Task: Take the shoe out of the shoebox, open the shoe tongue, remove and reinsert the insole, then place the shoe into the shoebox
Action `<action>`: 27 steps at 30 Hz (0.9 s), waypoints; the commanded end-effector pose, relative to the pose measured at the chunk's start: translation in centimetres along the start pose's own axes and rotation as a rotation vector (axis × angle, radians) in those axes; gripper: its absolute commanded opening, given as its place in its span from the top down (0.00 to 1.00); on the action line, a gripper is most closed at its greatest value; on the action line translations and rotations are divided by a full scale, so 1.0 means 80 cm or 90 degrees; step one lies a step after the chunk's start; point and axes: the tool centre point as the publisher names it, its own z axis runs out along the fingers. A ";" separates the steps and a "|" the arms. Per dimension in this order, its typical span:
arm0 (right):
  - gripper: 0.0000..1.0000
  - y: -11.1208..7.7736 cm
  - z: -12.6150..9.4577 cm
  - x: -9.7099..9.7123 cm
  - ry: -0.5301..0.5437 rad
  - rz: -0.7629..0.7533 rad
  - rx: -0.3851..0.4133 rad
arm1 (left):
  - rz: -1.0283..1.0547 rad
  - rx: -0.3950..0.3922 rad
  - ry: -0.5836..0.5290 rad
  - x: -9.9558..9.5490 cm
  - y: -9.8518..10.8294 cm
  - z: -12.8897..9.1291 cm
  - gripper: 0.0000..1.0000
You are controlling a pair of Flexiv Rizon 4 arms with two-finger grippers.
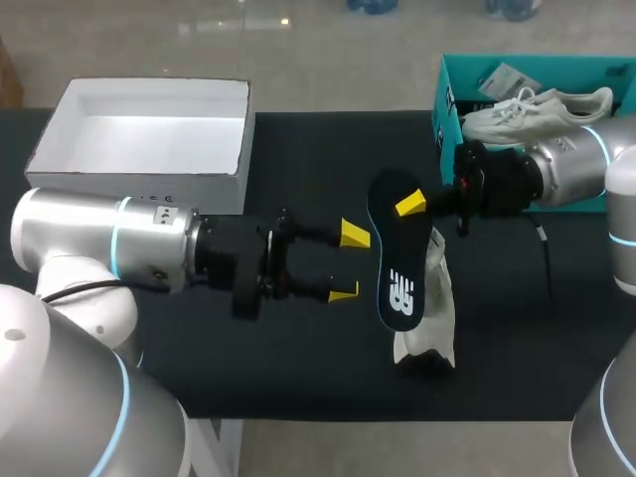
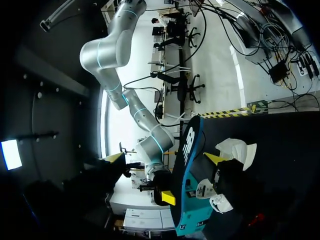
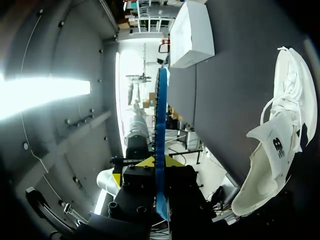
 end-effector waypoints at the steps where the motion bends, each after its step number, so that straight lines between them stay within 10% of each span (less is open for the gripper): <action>1: 1.00 -0.001 0.001 0.000 -0.001 0.001 -0.002 | 0.008 -0.002 0.001 0.005 0.031 0.041 0.00; 14: 1.00 -0.001 0.001 0.000 -0.001 0.001 -0.002 | -0.001 -0.049 0.013 0.016 0.095 0.054 0.00; 19: 1.00 -0.001 0.001 0.000 -0.001 0.001 -0.002 | -0.009 -0.052 0.011 0.022 0.092 0.056 0.52; 27: 1.00 -0.001 0.001 0.000 -0.001 0.001 -0.002 | -0.016 -0.056 0.016 0.029 0.090 0.056 0.82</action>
